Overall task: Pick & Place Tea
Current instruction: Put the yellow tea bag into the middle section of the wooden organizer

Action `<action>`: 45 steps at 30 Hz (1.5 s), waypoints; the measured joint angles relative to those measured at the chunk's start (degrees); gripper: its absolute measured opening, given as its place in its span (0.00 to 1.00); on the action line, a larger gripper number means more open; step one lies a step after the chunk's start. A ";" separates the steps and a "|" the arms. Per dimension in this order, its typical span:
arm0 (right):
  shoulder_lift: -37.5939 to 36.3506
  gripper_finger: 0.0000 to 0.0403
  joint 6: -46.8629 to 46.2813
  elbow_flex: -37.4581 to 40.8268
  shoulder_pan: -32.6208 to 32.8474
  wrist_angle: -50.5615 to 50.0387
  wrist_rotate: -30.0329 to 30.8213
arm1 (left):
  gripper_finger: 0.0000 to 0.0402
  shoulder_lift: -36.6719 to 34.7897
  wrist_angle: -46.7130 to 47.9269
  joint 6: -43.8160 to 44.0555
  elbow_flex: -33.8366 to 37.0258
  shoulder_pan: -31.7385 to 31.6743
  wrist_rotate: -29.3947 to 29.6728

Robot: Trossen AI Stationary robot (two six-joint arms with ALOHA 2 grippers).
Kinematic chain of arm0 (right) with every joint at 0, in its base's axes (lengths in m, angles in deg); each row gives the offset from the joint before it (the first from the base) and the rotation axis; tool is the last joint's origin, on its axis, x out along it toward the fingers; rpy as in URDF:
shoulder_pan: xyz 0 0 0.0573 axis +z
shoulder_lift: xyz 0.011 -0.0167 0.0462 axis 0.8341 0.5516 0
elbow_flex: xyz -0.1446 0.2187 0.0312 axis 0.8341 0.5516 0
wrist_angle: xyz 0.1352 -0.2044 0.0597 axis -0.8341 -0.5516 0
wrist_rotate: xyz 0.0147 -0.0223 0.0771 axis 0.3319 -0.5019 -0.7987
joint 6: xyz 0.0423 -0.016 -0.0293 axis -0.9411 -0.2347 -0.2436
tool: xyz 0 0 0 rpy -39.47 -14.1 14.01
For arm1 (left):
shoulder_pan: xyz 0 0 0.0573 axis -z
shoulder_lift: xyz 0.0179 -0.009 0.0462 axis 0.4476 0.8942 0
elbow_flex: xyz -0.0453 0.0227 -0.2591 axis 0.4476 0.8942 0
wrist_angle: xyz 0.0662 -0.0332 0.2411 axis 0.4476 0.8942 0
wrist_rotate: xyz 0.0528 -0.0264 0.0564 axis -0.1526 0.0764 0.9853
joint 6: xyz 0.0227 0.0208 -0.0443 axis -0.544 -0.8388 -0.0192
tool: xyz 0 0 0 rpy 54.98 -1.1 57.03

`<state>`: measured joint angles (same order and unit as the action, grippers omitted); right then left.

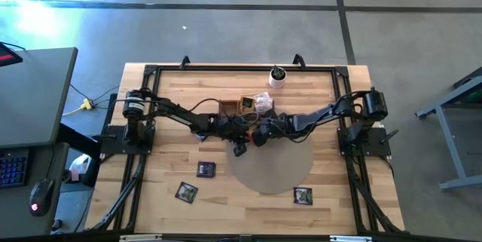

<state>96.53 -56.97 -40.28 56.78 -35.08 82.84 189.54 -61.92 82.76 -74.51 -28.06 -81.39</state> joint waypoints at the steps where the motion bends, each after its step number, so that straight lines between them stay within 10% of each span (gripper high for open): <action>1: 0.00 0.27 0.00 0.01 -0.04 0.41 -1.04 | 0.35 0.01 -0.01 0.00 0.00 0.00 0.16; 20: 0.03 0.26 1.54 0.01 0.22 1.32 -3.47 | 0.35 0.21 -0.33 -4.72 -0.60 0.03 -0.87; 29: 0.11 0.03 4.98 0.03 0.28 2.16 -4.12 | 0.35 0.23 0.35 -4.72 -0.81 0.07 0.40; 45: -3.75 0.01 16.08 0.05 2.27 0.80 4.46 | 0.35 -5.31 10.22 1.80 -0.69 0.62 -1.51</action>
<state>92.78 -40.90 -40.23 59.05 -34.27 87.30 184.23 -51.70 84.57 -75.19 -27.44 -82.91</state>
